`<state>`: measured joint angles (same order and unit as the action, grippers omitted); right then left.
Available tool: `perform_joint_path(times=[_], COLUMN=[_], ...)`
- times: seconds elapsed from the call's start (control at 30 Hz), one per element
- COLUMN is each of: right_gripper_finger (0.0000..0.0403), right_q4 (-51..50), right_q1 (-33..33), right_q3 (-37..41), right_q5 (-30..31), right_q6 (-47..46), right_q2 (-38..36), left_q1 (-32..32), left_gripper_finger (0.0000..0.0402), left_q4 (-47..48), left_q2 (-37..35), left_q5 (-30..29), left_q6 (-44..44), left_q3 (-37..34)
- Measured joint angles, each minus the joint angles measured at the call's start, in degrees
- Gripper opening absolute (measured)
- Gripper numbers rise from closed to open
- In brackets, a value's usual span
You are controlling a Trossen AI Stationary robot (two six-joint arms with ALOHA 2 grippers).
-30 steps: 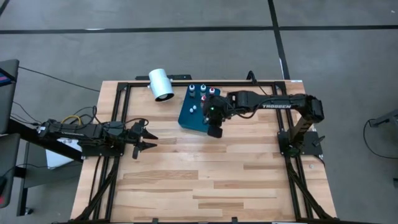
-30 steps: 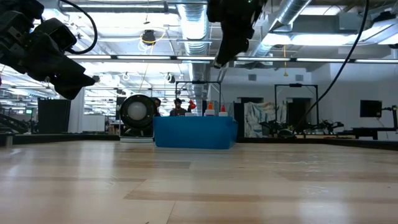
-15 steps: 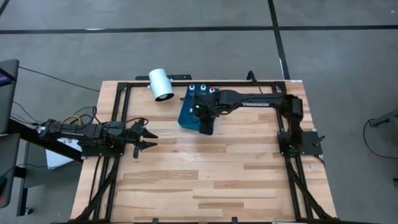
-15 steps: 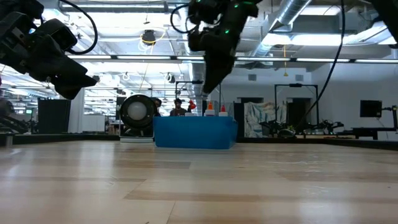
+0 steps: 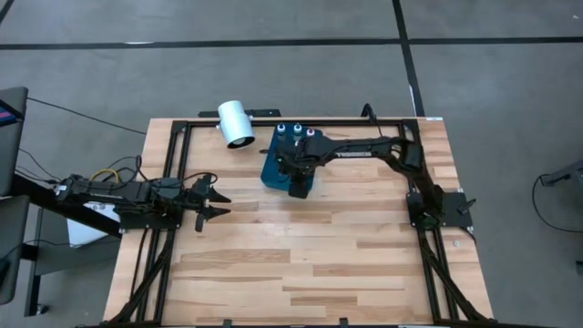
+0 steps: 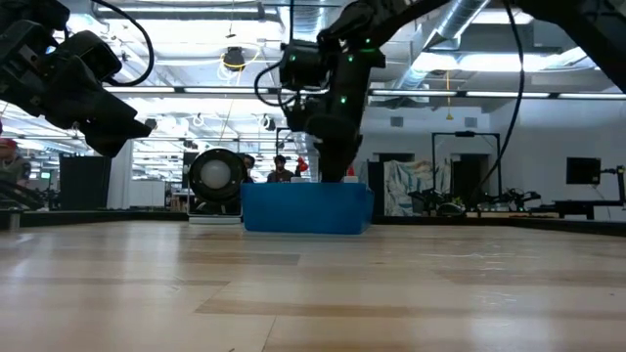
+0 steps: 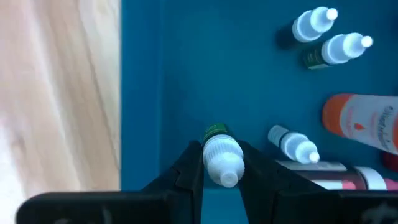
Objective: Pick & Place food coloring
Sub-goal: Put the small green food coloring bottle into the blue bin
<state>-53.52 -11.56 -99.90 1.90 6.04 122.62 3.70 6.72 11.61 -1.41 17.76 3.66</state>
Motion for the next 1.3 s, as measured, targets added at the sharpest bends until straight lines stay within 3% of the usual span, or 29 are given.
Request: perform_joint_path(times=[0.2,0.93,1.3], right_gripper_finger=[0.0072,0.0073,0.012], right_q4=[-0.5,-1.6,-1.5], right_q1=[-0.1,-0.3,-0.1], right_q3=[0.0,4.7,4.7], right_q5=[2.2,1.0,0.6], right_q6=[0.4,-0.2,1.5], right_q2=[1.7,1.6,1.6], left_q1=[0.0,0.0,0.0], left_gripper_finger=[0.0167,0.0167,0.0167], left_q4=[0.1,0.1,0.0], left_q2=[0.0,0.0,0.0], left_q5=[0.0,0.0,0.0], left_q6=[0.1,0.9,0.9], left_q3=[0.0,0.0,0.0])
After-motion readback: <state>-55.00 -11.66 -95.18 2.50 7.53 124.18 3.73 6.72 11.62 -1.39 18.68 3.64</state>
